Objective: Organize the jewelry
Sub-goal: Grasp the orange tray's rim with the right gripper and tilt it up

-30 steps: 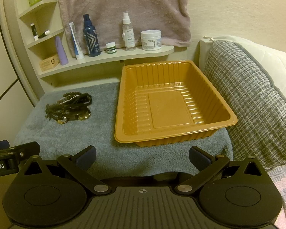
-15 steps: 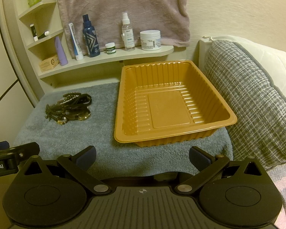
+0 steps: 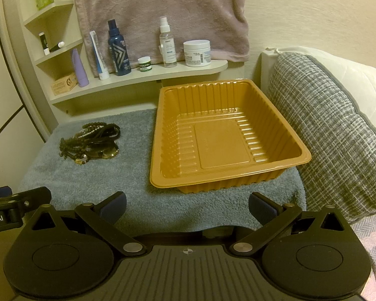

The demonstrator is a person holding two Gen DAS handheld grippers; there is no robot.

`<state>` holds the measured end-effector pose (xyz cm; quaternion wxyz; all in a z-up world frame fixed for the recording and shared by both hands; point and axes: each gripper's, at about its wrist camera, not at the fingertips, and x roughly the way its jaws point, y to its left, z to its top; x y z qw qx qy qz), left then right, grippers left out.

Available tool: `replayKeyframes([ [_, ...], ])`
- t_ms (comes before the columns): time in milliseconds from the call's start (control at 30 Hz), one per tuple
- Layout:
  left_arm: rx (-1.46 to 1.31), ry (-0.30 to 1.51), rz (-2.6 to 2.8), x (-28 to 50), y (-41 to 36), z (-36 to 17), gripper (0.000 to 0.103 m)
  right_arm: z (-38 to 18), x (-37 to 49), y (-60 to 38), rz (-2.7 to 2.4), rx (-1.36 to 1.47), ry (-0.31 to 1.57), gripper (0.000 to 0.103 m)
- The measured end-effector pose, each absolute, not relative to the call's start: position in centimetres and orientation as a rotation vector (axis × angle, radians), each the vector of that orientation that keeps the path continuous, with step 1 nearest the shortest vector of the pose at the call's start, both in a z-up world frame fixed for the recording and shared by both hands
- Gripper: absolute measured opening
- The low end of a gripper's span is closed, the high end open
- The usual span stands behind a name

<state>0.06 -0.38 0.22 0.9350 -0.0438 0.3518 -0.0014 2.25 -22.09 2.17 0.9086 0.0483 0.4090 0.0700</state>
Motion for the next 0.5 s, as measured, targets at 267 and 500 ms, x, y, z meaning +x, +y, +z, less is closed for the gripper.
replayKeyframes([
  [267,-0.105,0.716,-0.005,0.0,-0.4,0.4,0.101,2.3,2.1,-22.4,0.131,0.119,0.829,0.103],
  [500,-0.216,0.693,-0.019,0.6,1.6,0.7,0.101,2.8,2.1,-25.3,0.083,0.242,0.732,0.102],
])
